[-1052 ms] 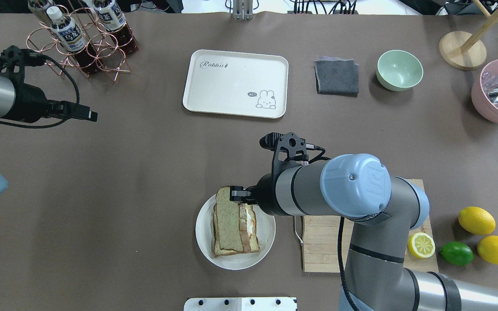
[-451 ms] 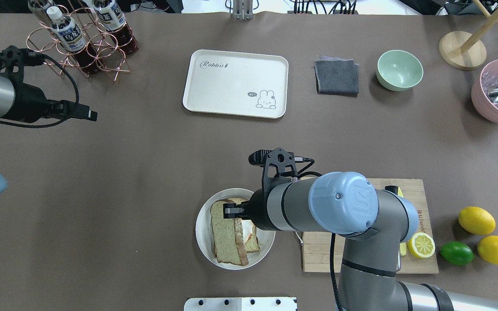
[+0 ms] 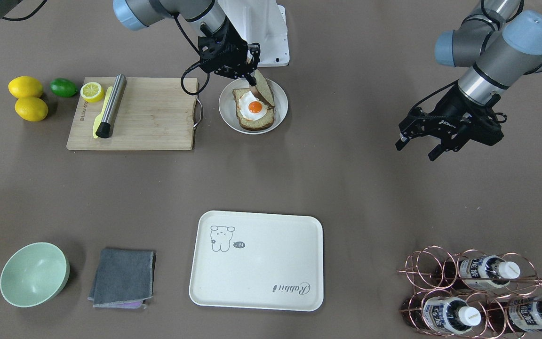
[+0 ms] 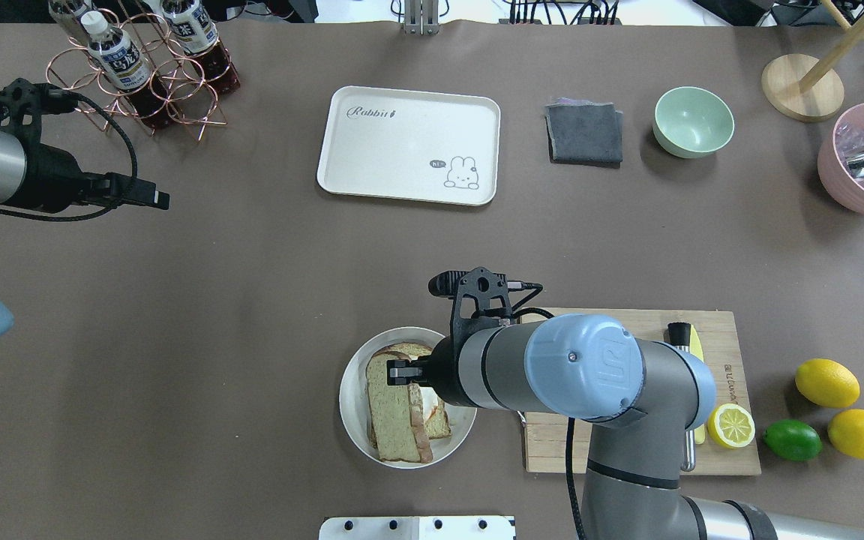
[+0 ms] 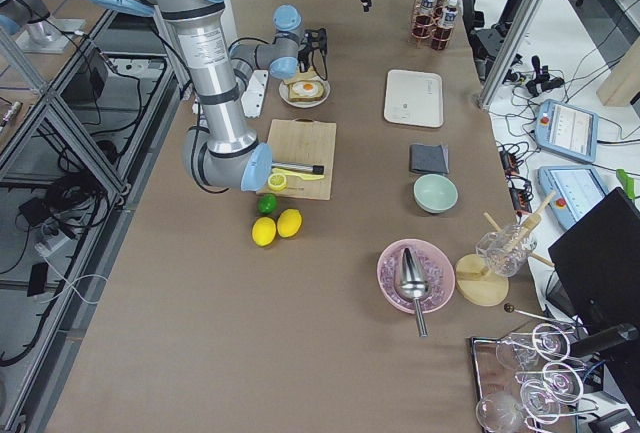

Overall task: Make sandwich and place on tray
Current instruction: 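Lay the bread slice onto the egg toast and open the right gripper, then withdraw the right gripper toward its rest pose while the left arm advances, then move the left gripper to the white plate's rim and grasp it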

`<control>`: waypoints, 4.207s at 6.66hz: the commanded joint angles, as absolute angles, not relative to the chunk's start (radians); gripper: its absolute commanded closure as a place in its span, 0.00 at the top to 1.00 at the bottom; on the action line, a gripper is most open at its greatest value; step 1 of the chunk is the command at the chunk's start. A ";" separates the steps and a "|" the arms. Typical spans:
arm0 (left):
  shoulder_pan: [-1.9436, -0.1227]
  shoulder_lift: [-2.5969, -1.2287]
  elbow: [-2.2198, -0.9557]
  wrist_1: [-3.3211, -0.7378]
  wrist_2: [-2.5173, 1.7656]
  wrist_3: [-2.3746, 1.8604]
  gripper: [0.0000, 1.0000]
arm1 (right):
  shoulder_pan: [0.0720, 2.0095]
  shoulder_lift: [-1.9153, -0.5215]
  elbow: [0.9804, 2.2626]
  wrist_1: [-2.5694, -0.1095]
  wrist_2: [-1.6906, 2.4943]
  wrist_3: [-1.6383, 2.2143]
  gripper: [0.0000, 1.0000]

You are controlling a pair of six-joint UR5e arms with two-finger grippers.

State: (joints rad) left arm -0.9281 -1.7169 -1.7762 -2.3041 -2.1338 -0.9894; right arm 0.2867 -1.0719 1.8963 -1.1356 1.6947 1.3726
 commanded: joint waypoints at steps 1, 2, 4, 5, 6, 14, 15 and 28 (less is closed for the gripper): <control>-0.928 -1.718 -1.776 -2.304 -2.134 -0.989 0.98 | 0.285 -1.074 1.870 -1.135 1.675 1.361 0.00; -0.927 -1.720 -1.775 -2.304 -2.134 -0.989 0.98 | 0.293 -1.078 1.865 -1.134 1.674 1.344 0.00; -0.927 -1.726 -1.776 -2.304 -2.134 -0.989 0.98 | 0.308 -1.094 1.850 -1.135 1.674 1.344 0.00; -0.927 -1.727 -1.775 -2.304 -2.134 -0.989 0.98 | 0.307 -1.095 1.833 -1.135 1.651 1.345 0.00; -0.925 -1.729 -1.775 -2.303 -2.134 -0.989 0.98 | 0.307 -1.094 1.803 -1.134 1.640 1.347 0.00; -0.923 -1.730 -1.778 -2.304 -2.135 -0.989 0.98 | 0.418 -1.081 1.836 -1.205 1.728 1.327 1.00; -0.923 -1.730 -1.784 -2.303 -2.135 -0.991 0.98 | 0.505 -1.095 1.833 -1.259 1.786 1.269 1.00; -0.497 -1.795 -1.964 -2.094 -1.790 -1.338 0.98 | 1.557 -1.717 1.717 -1.546 2.296 -0.133 1.00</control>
State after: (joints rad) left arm -0.5017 -1.8043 -1.9346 -2.1500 -1.7923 -1.3400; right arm 1.5422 -1.7172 1.7130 -1.5196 2.2889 -0.1306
